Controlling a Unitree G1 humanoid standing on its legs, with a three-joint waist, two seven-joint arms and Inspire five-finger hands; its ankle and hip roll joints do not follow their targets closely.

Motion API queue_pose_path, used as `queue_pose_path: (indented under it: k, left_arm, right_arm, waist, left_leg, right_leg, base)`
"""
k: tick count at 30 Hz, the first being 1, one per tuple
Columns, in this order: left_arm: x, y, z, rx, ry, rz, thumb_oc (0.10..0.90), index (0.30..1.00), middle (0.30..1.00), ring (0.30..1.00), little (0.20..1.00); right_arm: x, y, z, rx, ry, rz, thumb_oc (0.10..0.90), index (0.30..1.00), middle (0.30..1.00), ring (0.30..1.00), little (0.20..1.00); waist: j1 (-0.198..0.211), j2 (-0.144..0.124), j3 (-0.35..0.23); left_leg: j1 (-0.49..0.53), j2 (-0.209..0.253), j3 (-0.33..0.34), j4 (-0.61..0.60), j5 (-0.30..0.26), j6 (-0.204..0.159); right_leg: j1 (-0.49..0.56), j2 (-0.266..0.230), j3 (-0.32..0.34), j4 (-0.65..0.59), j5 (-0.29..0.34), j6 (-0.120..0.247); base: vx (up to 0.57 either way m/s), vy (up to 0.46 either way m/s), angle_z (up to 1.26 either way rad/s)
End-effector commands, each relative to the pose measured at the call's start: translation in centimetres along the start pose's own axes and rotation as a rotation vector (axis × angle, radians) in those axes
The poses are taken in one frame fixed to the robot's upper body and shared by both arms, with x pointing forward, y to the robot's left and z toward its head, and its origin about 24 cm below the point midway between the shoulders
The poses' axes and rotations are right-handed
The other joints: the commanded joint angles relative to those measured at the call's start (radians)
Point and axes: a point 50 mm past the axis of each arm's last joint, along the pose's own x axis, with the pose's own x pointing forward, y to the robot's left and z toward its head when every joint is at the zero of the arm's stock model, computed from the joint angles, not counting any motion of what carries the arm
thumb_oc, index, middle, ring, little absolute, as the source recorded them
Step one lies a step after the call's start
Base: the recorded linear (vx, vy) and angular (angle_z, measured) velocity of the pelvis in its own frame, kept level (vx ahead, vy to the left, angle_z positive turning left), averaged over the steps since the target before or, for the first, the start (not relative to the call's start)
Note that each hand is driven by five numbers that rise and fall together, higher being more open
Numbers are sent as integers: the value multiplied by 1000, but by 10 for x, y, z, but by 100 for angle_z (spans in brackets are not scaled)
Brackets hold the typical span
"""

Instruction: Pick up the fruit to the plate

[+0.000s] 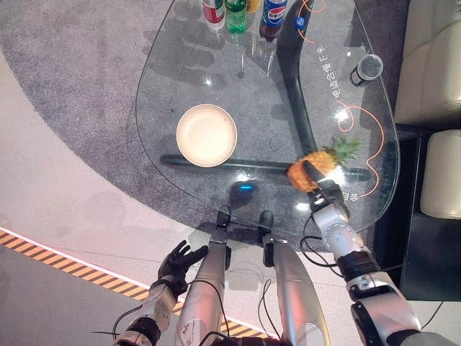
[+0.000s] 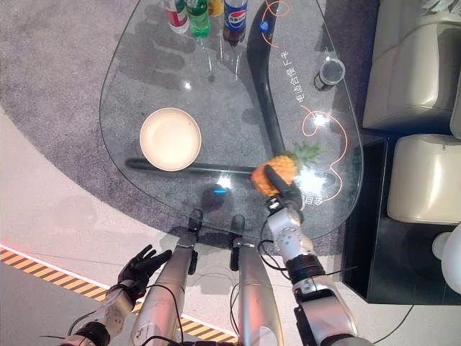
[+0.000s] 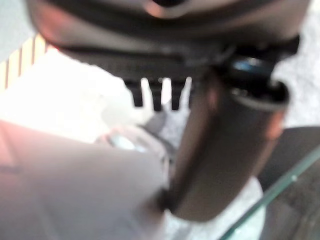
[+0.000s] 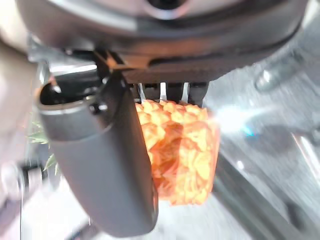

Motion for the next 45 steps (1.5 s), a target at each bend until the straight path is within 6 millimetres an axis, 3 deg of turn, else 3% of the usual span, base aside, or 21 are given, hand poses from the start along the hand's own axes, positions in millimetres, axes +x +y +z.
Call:
queue_pose_path:
  k: [1,8,24,29,32,33,35,39,45]
  left_arm:
    - [-10,9,-21,-48,22,18,800,900,900,900,900]
    - [-13,20,-22,-93,-7,51,800,900,900,900,900]
    - [-22,51,-14,-321,-128,217,800,900,900,900,900]
    - [-27,62,22,-468,-370,275,800,900,900,900,900]
    - [-28,63,31,-482,-411,282,800,900,900,900,900]
    - [-31,66,56,-494,-533,293,800,900,900,900,900]
    - [-35,66,68,-500,-607,296,800,900,900,900,900]
    - [-48,50,120,-469,-841,208,800,900,900,900,900]
    - [-67,21,161,-409,-1020,-13,800,900,900,900,900]
  right_arm:
    - [-18,24,50,22,-249,184,100,300,300,300,200]
    - [-39,40,60,-22,-342,348,100,300,300,300,200]
    - [-66,56,54,-168,-380,635,100,300,300,300,200]
    - [-83,67,49,-309,-399,818,100,300,300,300,200]
    - [-84,68,48,-323,-394,837,100,300,300,300,200]
    - [-88,68,43,-351,-383,885,100,300,300,300,200]
    - [-90,68,42,-359,-380,914,100,300,300,300,200]
    - [-100,70,35,-437,-383,1020,100,300,300,300,200]
    - [-107,71,30,-505,-380,1117,100,300,300,300,200]
  waist:
    - [-5,-14,-11]
    - [-12,-17,-11]
    - [-8,-10,-17]
    - [8,-7,-42]
    - [11,-8,-46]
    - [22,-11,-56]
    - [25,-12,-63]
    - [45,-20,-79]
    - [65,-29,-86]
  left_leg:
    - [16,-44,61,80,-77,81]
    - [78,-42,56,66,-81,79]
    - [200,-39,25,54,-83,62]
    - [218,-38,12,50,-80,55]
    - [220,-38,9,49,-79,54]
    - [231,-39,2,53,-85,52]
    - [232,-39,-3,45,-76,51]
    - [241,-40,-20,45,-71,48]
    - [252,-42,-33,39,-70,47]
  right_leg:
    - [72,27,48,-125,76,3]
    - [137,28,52,-135,61,-5]
    - [286,25,24,-148,19,-23]
    - [308,27,9,-140,1,-23]
    - [311,27,7,-139,-2,-23]
    - [328,29,1,-133,-15,-22]
    - [332,29,-3,-139,-12,-22]
    - [351,32,-16,-135,-19,-22]
    - [372,35,-26,-143,-20,-21]
  base:
    - [0,0,0]
    - [0,0,0]
    - [4,-15,0]
    - [25,-32,4]
    - [24,-29,12]
    - [34,-55,4]
    - [27,-50,5]
    - [32,-54,8]
    - [11,-44,8]
